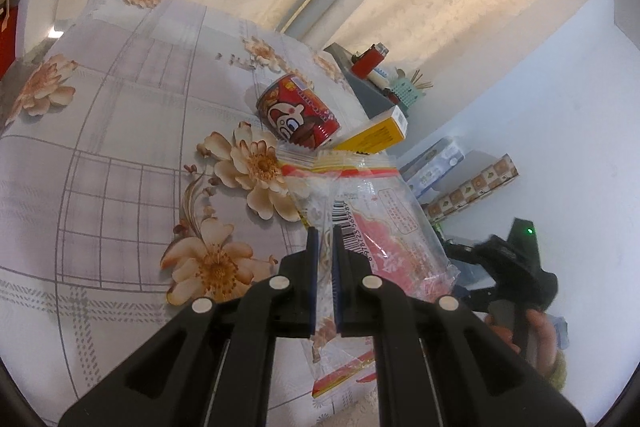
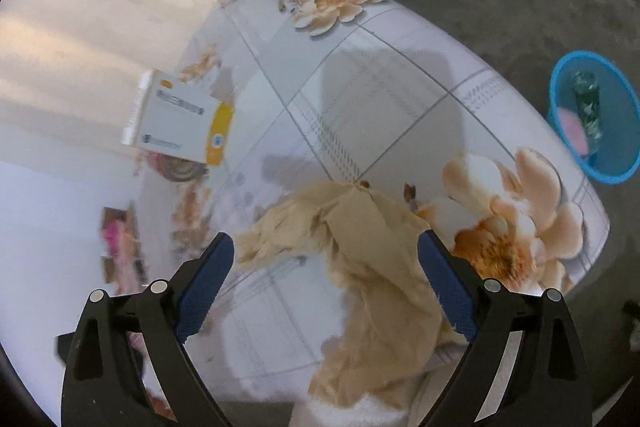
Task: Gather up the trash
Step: 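Lift the tan paper and plastic bag and carry them toward the wastebasket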
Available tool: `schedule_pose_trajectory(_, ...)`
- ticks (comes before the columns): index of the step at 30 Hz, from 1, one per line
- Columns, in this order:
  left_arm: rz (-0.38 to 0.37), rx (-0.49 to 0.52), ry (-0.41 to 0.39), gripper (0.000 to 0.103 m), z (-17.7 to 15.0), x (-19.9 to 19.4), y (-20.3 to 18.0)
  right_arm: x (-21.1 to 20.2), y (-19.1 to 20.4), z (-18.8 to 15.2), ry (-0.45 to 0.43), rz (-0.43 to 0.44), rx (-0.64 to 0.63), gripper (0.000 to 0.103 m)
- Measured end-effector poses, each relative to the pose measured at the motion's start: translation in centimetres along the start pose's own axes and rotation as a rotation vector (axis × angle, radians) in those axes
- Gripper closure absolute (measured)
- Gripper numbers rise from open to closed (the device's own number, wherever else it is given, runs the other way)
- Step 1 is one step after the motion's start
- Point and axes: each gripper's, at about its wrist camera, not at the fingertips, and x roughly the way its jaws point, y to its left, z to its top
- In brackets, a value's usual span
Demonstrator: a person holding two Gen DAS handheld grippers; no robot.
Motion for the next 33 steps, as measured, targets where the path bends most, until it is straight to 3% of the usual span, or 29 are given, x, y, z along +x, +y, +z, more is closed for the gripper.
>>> schedule_pose_trajectory(4,-0.003,-0.007,0.010,0.098,-0.3,0.5,-0.1,2.3,1.4,-0.6,-0.011,-0.108,-0.068,0.017)
schedule_pose_trajectory(7,0.006,-0.002,0.016,0.098,-0.6,0.8,-0.1,2.9,2.7,-1.9,-0.059,-0.197,-0.176,0.030)
schedule_pose_trajectory(9,0.012,0.005,0.019,0.098,-0.7,0.9,-0.2,2.9,3.0,-2.4,-0.073,-0.220,-0.216,0.057)
schedule_pose_trajectory(10,0.019,0.014,0.018,0.098,-0.7,1.0,-0.4,2.9,3.0,-2.6,-0.075,-0.221,-0.227,0.065)
schedule_pose_trajectory(12,0.025,0.023,0.015,0.098,-0.8,1.0,-0.5,2.6,2.2,-2.6,-0.054,-0.180,-0.211,0.089)
schedule_pose_trajectory(17,0.011,0.047,0.016,0.098,-0.6,1.3,-1.5,0.6,0.2,-2.6,-0.058,-0.048,-0.156,0.095)
schedule_pose_trajectory(22,-0.019,0.115,0.024,0.098,0.0,2.1,-4.3,-3.5,-2.2,-2.4,-0.128,0.046,-0.103,0.096)
schedule_pose_trajectory(28,-0.079,0.244,0.045,0.098,0.4,4.6,-10.0,-8.5,-5.3,-1.9,-0.255,0.072,-0.045,0.096)
schedule_pose_trajectory(33,-0.137,0.365,0.100,0.098,0.1,8.6,-15.8,-12.9,-11.1,-1.6,-0.362,0.041,0.047,0.096)
